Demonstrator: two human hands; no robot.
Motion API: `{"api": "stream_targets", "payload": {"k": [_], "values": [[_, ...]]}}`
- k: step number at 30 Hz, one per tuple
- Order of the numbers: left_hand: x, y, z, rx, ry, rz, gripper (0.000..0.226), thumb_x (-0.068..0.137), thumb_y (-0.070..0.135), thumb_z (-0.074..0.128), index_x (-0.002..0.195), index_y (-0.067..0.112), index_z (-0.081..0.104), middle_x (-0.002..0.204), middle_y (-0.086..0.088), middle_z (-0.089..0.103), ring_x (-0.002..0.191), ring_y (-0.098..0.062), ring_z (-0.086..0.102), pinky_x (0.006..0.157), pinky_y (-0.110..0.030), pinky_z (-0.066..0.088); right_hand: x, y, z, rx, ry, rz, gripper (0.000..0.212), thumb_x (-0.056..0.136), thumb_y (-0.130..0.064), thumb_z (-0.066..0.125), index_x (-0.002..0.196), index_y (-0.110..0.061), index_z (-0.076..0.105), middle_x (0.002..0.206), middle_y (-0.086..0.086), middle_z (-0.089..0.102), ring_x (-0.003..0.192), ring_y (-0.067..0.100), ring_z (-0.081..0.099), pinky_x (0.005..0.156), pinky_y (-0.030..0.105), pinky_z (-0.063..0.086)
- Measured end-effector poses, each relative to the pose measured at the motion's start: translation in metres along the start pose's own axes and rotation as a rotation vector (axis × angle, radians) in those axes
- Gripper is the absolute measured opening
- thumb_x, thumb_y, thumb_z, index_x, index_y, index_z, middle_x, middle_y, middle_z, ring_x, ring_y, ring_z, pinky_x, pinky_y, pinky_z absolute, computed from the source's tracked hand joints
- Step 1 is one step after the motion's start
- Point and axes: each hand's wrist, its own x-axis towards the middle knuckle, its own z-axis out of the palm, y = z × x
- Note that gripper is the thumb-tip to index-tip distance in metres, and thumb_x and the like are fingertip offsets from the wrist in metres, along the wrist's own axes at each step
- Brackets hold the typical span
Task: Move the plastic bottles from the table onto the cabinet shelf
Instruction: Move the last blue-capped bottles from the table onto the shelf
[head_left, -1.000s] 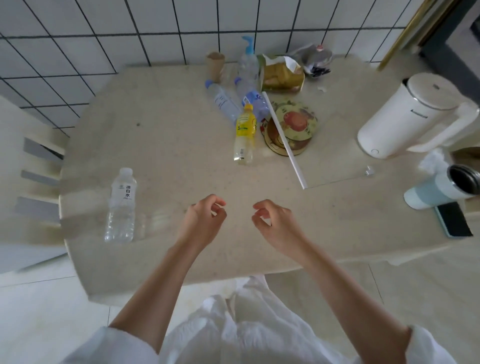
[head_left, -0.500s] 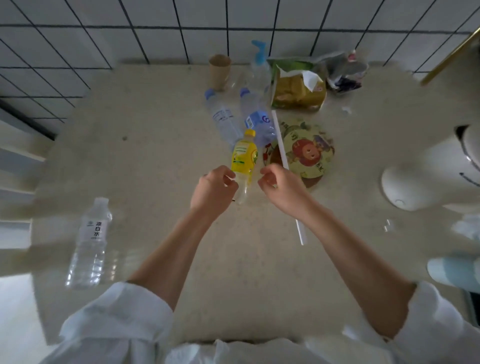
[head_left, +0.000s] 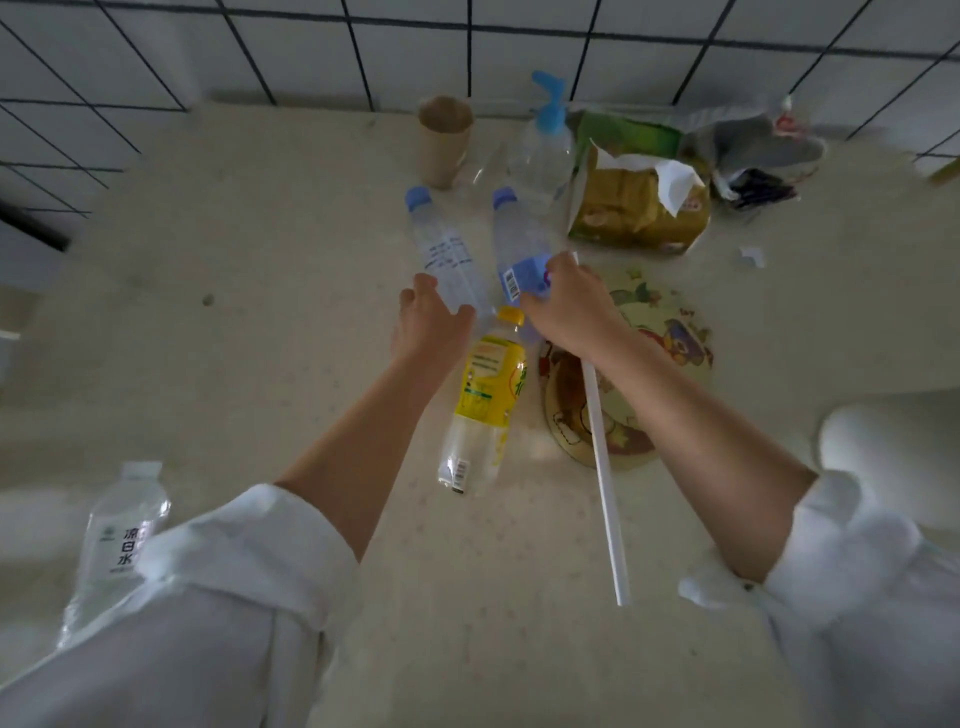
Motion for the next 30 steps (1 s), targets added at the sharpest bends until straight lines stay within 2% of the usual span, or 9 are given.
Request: {"api": "stream_targets", "payload": {"k": [4, 11, 16, 23, 27, 30], "values": [[0.027, 0.007, 0.011, -0.019, -0.02, -0.09, 0.064, 0.086, 0.035, 0.06, 0.139, 0.012, 0.032, 0.137, -0.014, 0.042, 0.124, -0.036, 0.048, 0.099, -0.041, 0.039, 0.036, -0.007, 0.01, -0.06, -0.027, 0.063, 0.059, 0.09, -0.036, 0.054, 0.135, -0.003, 0.032, 0.135, 0.024, 0.04, 0.124, 0.041, 0.043, 0.098, 0.044, 0.041], [0.057, 0.015, 0.022, -0.06, 0.002, -0.163, 0.075, 0.08, 0.042, 0.067, 0.134, 0.011, 0.026, 0.132, -0.012, 0.043, 0.12, -0.038, 0.051, 0.097, -0.047, 0.043, 0.067, -0.02, 0.022, -0.32, 0.011, 0.099, 0.061, 0.089, -0.022, 0.058, 0.136, -0.002, 0.024, 0.134, 0.027, 0.039, 0.124, 0.041, 0.042, 0.098, 0.041, 0.041], [0.064, 0.016, 0.025, -0.069, 0.009, -0.172, 0.079, 0.079, 0.039, 0.07, 0.136, 0.009, 0.024, 0.133, -0.012, 0.04, 0.12, -0.038, 0.051, 0.093, -0.044, 0.042, 0.075, -0.022, 0.041, -0.382, 0.031, 0.156, 0.097, 0.081, -0.025, 0.072, 0.147, -0.003, 0.003, 0.137, 0.029, 0.035, 0.124, 0.042, 0.045, 0.097, 0.04, 0.044], [0.065, 0.009, 0.019, -0.093, 0.01, -0.164, 0.078, 0.076, 0.036, 0.073, 0.135, 0.011, 0.028, 0.131, -0.011, 0.046, 0.119, -0.034, 0.052, 0.088, -0.039, 0.042, 0.073, -0.026, 0.04, -0.286, 0.028, 0.206, 0.105, 0.072, -0.019, 0.08, 0.146, -0.016, 0.006, 0.134, 0.023, 0.032, 0.122, 0.043, 0.044, 0.096, 0.047, 0.046], [0.063, -0.002, 0.01, -0.056, -0.003, -0.132, 0.076, 0.076, 0.036, 0.073, 0.135, 0.013, 0.031, 0.13, -0.011, 0.048, 0.119, -0.033, 0.052, 0.084, -0.037, 0.039, 0.07, -0.033, 0.042, -0.148, -0.068, 0.315, 0.106, 0.069, -0.024, 0.082, 0.145, -0.011, 0.01, 0.137, 0.021, 0.028, 0.124, 0.044, 0.042, 0.096, 0.052, 0.046], [0.057, -0.015, 0.004, -0.082, -0.011, -0.128, 0.076, 0.075, 0.033, 0.075, 0.135, 0.013, 0.033, 0.129, -0.011, 0.051, 0.118, -0.032, 0.053, 0.086, -0.035, 0.041, 0.065, -0.035, 0.043, -0.105, -0.059, 0.311, 0.104, 0.068, -0.028, 0.082, 0.144, -0.007, 0.016, 0.134, 0.02, 0.029, 0.12, 0.043, 0.045, 0.094, 0.053, 0.048]]}}
